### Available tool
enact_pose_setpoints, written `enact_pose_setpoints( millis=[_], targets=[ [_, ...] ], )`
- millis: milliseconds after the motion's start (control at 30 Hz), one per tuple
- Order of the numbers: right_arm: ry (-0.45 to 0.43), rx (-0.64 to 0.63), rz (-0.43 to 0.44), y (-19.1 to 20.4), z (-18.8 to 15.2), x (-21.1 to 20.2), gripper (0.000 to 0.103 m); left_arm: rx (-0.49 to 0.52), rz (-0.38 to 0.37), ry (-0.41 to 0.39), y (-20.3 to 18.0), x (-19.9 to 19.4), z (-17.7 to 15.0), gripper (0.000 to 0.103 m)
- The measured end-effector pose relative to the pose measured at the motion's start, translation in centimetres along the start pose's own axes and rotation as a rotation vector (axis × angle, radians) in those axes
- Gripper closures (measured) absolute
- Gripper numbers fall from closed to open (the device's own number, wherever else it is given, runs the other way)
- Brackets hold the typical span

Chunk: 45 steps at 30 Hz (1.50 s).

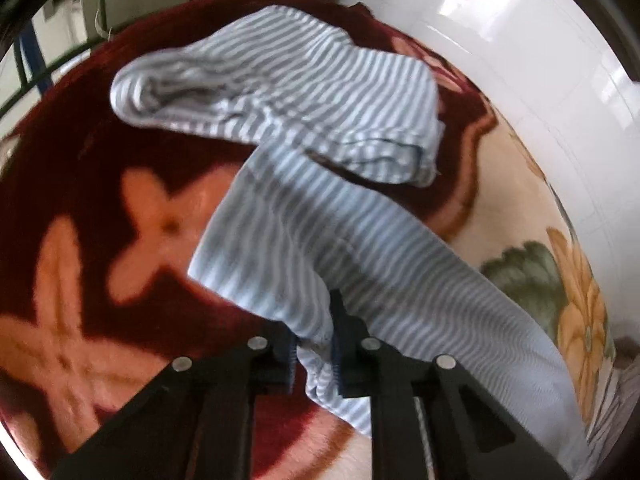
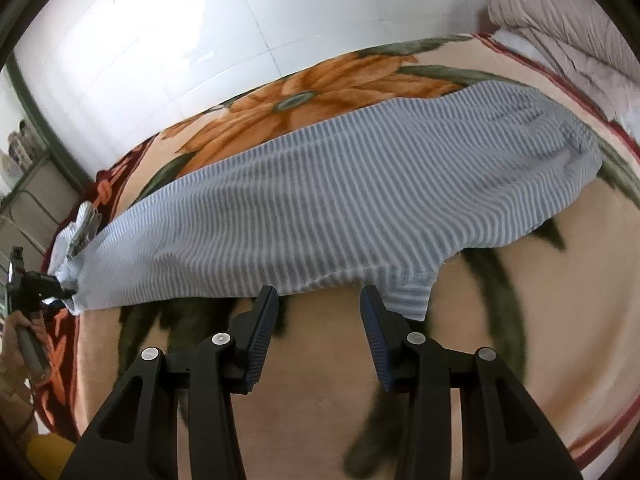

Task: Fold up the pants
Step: 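Lift the leg end with the left tool, fold it over the pants, release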

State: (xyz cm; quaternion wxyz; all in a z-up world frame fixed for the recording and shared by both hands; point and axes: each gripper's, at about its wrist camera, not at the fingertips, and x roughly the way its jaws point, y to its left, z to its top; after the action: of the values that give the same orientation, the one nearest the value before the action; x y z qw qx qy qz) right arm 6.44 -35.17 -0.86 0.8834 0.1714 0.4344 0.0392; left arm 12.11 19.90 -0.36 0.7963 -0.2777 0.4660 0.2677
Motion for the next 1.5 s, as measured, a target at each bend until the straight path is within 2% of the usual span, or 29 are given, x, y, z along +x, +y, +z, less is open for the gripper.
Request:
enact_pose_setpoints(
  millis=[200,333,500,700,867,1033,1267,1367,1433,1500],
  targets=[
    [0.006,0.072,0.026,-1.2,0.0,-0.1,0.059,0.115,-0.024,-0.068,-1.6,-3.1,-0.4,0.092],
    [-0.001,0.081,0.038,-1.4,0.2,-0.6,0.059,0.182,-0.093,-0.099,-3.7,-5.6,-0.7,0.092],
    [-0.035,0.079,0.045,-1.8,0.7,-2.1,0.059,0.288,-0.180,-0.123,-9.0,-9.1,-2.3,0.092],
    [-0.043,0.100,0.024,-3.4,0.7,-3.8,0.059,0.392,-0.282,-0.111,-15.8,-10.9,-5.5,0.092],
    [-0.045,0.098,-0.005,-5.0,0.7,-4.7,0.059,0.489,-0.347,-0.049,-21.8,-10.8,-10.0,0.092],
    [-0.029,0.106,-0.025,-6.3,1.0,-4.6,0.059,0.576,-0.354,0.003,-26.4,-9.1,-14.5,0.092],
    [-0.014,0.071,-0.042,-6.4,1.4,-4.2,0.059,0.611,-0.357,0.058,-28.6,-6.1,-17.7,0.091],
    [0.006,0.060,-0.032,-5.9,1.5,-3.4,0.059,0.630,-0.389,0.099,-28.4,-5.6,-18.2,0.084],
    [0.017,0.056,-0.024,-5.5,1.6,-2.9,0.059,0.660,-0.419,0.125,-28.3,-5.7,-18.5,0.069],
    [0.029,0.055,-0.010,-4.9,1.6,-2.4,0.059,0.701,-0.425,0.117,-28.2,-6.3,-18.8,0.059]
  ],
)
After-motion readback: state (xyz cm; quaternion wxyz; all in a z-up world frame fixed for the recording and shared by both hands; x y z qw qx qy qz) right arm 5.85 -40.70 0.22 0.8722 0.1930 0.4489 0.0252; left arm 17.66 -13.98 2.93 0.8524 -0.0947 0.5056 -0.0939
